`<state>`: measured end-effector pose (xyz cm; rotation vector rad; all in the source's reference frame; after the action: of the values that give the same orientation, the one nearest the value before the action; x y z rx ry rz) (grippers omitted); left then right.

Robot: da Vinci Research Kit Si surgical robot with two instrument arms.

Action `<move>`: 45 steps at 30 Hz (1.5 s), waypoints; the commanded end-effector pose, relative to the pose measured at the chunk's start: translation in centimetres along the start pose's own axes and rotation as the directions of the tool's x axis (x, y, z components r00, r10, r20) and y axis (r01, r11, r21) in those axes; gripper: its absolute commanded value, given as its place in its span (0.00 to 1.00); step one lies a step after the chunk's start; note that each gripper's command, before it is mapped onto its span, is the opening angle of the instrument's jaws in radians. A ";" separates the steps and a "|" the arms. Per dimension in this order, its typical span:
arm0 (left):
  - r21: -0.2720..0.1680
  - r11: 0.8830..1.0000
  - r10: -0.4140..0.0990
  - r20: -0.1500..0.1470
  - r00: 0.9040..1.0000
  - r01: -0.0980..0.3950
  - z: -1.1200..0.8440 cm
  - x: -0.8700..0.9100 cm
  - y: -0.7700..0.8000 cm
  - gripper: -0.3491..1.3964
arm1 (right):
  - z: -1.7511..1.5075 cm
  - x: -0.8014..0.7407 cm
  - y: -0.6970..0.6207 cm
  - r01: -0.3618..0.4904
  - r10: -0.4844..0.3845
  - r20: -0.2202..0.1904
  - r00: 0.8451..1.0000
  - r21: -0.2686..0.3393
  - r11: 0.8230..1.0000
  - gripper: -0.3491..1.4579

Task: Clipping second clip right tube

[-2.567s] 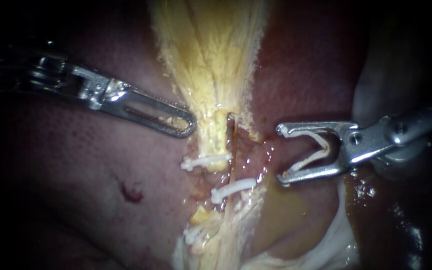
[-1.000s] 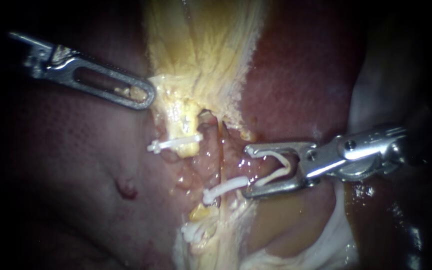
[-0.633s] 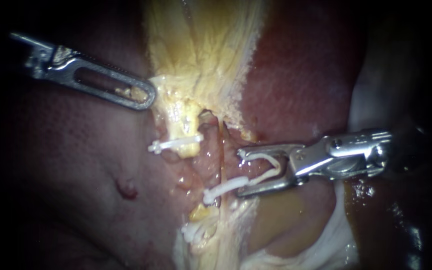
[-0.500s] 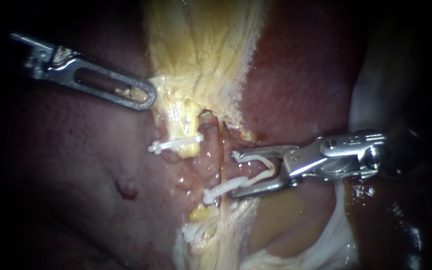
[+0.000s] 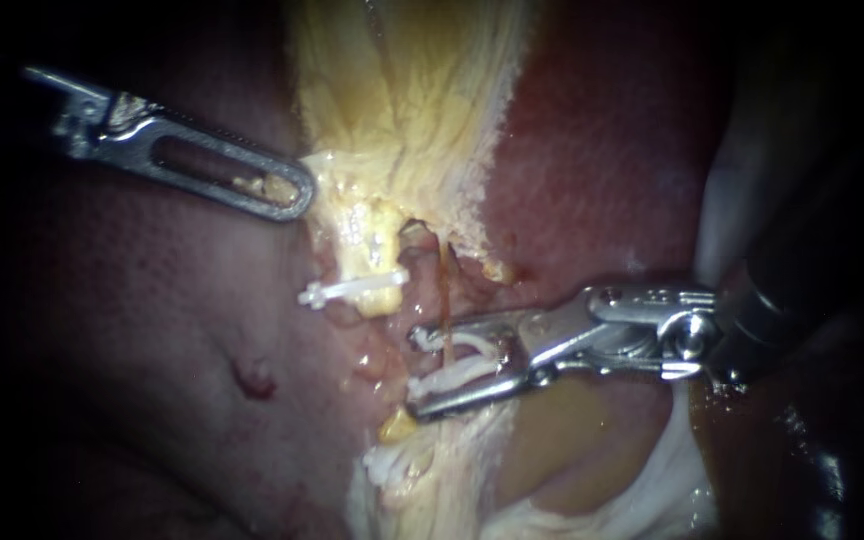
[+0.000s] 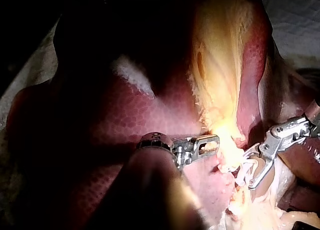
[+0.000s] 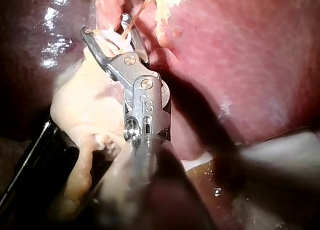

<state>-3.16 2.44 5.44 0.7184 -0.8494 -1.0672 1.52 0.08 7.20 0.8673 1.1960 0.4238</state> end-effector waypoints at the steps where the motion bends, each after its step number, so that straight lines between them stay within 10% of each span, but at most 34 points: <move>1: 0.000 1.000 0.000 0.000 1.000 0.000 0.00 0.00 0.00 0.00 | 0.00 0.00 0.00 -0.002 0.002 -0.002 1.000 0.003 1.000 0.47; 29: 0.000 1.000 0.000 0.000 1.000 0.000 0.00 0.00 0.03 0.00 | 0.07 0.20 -0.53 -0.041 0.059 -0.086 0.995 0.200 0.979 0.46; 45: 0.000 1.000 0.000 0.000 1.000 0.000 0.00 -0.01 0.04 0.00 | -0.12 0.23 -0.45 -0.043 0.063 -0.092 0.994 0.202 0.978 0.33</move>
<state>-3.15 2.46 5.48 0.7185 -0.8494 -1.0669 1.40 0.01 6.70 1.0650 1.3231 0.3973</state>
